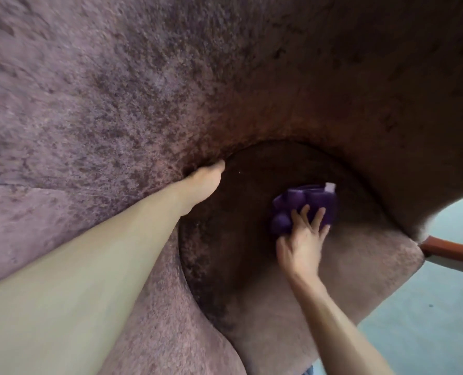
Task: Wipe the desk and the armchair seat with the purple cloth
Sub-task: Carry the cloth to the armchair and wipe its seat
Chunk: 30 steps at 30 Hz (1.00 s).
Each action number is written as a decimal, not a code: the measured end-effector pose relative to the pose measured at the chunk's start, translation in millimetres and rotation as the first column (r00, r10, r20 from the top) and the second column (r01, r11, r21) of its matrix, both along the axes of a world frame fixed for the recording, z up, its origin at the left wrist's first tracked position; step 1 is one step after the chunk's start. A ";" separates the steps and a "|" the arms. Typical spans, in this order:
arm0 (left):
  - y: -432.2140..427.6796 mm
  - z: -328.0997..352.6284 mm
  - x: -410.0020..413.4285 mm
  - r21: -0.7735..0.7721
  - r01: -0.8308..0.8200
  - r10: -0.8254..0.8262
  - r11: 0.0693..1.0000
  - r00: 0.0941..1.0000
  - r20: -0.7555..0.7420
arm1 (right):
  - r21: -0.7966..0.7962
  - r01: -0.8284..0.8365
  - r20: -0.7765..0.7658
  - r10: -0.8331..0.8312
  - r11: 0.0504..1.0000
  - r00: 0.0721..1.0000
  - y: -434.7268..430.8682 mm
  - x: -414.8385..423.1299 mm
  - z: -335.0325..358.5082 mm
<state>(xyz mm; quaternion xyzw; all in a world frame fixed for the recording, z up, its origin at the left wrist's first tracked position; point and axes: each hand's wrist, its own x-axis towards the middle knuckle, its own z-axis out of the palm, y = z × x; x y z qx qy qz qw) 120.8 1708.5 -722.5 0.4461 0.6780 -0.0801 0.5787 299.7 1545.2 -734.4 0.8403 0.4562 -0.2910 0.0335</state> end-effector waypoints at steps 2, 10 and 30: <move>13.0 9.5 2.3 -0.003 -0.033 0.033 0.999 0.999 0.038 | 0.012 0.354 -0.170 -0.347 0.935 0.922 32.4 -44.4 -2.4; 30.3 24.3 23.8 0.178 0.427 -0.407 0.887 0.903 -0.138 | 0.163 -0.435 -0.159 0.459 0.885 0.874 34.6 -141.6 -28.1; -21.2 -16.3 -16.6 -0.081 0.417 -0.425 0.905 0.887 -0.184 | -0.290 -0.867 0.337 0.891 0.404 0.303 34.5 132.4 18.0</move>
